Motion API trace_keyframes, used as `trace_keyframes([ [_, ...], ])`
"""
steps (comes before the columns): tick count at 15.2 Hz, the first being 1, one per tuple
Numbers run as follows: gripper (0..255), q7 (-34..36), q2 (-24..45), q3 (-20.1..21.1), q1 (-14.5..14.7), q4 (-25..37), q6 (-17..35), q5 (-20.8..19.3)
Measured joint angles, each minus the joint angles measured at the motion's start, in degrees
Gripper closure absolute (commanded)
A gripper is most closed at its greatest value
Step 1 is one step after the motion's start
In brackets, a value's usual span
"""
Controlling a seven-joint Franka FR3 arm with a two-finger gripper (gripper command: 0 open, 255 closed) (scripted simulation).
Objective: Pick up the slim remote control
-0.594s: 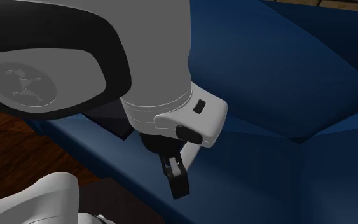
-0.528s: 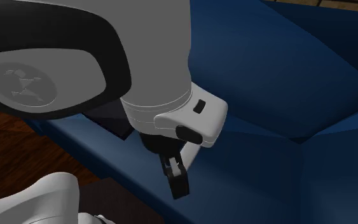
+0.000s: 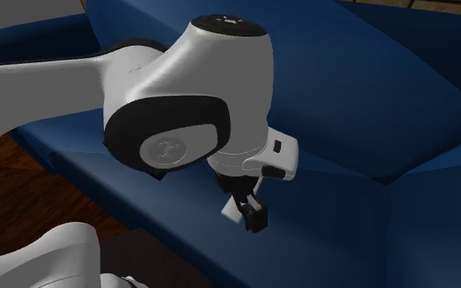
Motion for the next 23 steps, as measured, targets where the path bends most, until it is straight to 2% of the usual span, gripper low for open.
trace_keyframes([
  [11,0,-9.4,15.6,1.1,7.2,-3.9,19.7,3.4],
  [18,0,-16.1,27.8,2.6,11.5,-2.2,30.4,6.0],
  [23,0,-17.4,31.3,2.9,12.2,-3.0,34.7,6.6],
])
